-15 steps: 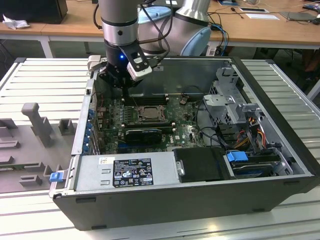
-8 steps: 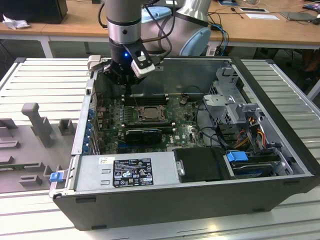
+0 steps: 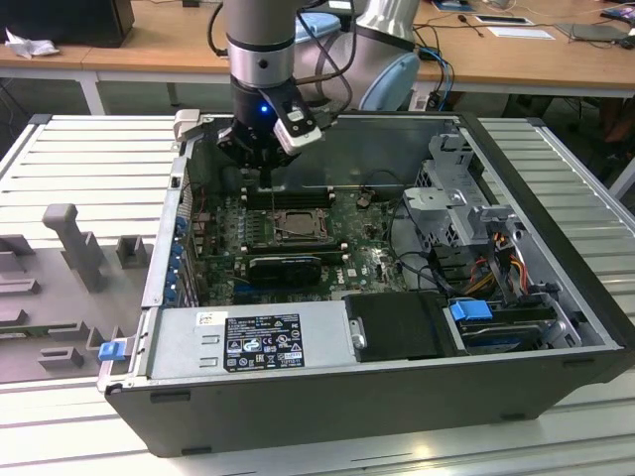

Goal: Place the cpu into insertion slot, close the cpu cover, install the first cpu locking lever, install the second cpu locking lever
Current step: 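Install the first cpu locking lever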

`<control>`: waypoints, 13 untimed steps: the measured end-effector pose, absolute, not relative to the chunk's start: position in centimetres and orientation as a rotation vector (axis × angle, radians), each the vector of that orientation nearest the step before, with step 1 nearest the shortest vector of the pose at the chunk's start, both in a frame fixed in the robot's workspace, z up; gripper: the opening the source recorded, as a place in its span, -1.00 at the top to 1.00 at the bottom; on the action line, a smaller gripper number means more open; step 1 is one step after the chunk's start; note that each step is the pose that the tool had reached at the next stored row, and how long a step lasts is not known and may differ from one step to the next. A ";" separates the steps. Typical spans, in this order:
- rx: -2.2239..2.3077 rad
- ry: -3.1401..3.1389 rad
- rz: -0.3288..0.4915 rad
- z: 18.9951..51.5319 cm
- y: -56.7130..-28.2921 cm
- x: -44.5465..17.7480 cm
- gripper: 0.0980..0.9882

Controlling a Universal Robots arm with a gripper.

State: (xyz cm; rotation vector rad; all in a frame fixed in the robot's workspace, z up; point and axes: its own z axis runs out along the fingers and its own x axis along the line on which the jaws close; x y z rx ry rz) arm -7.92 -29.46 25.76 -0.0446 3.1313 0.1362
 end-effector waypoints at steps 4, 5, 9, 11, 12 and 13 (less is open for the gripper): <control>-0.045 3.131 0.138 25.7 -29.5 -6.0 0.98; -0.045 3.131 0.142 25.7 -29.5 -5.8 0.98; -0.046 3.130 0.165 25.1 -29.5 -5.6 0.98; -0.046 3.130 0.165 24.9 -29.5 -5.5 0.98; -0.046 3.130 0.165 24.9 -29.5 -5.4 0.98; -0.046 3.130 0.165 24.8 -29.5 -5.3 0.98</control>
